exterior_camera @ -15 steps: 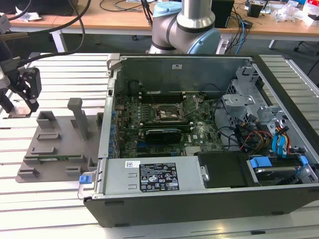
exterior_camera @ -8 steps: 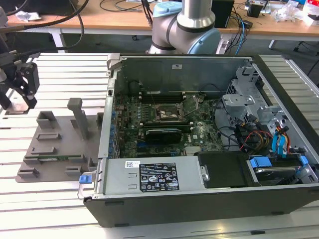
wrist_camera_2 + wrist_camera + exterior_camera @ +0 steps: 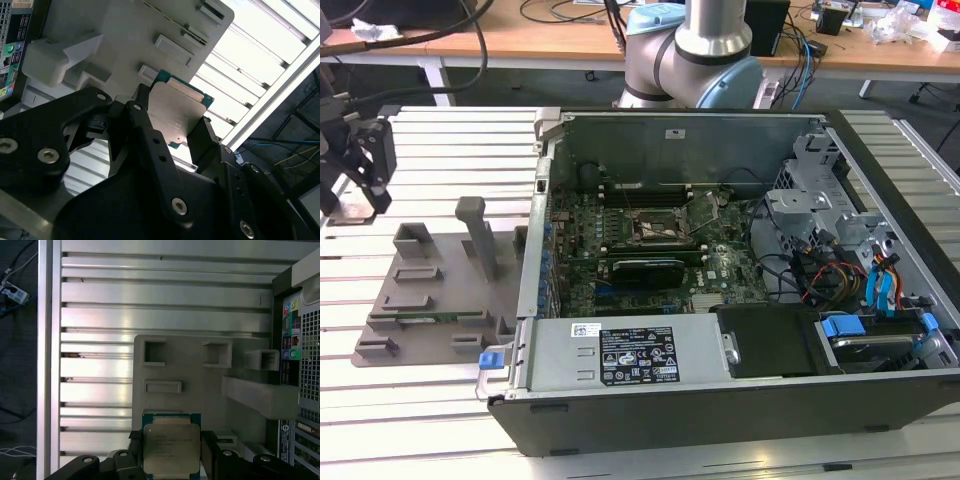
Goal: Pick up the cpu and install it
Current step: 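Pick up the cpu and move it towards the insertion slot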
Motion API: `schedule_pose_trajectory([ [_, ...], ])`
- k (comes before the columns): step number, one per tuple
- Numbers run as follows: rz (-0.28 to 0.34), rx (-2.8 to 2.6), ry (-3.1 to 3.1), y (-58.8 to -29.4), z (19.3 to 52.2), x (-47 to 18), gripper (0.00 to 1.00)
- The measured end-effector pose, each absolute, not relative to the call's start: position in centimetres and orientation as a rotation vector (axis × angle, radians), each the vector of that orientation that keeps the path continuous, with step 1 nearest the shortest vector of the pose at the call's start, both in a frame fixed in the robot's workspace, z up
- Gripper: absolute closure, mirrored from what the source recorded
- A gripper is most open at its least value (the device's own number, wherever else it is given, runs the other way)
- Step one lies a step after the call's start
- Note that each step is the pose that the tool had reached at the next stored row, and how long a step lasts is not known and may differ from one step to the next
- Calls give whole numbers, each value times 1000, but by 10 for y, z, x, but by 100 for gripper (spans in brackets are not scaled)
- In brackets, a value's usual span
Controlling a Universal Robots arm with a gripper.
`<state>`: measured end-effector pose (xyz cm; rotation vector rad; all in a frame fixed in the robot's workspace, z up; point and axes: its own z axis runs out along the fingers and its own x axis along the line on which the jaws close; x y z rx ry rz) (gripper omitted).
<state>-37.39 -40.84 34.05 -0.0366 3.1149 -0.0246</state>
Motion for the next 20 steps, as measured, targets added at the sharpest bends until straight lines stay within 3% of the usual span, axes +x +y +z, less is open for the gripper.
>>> schedule_pose_trajectory([
  [20,-25,-37,3115,-408,372,-374,45],
])
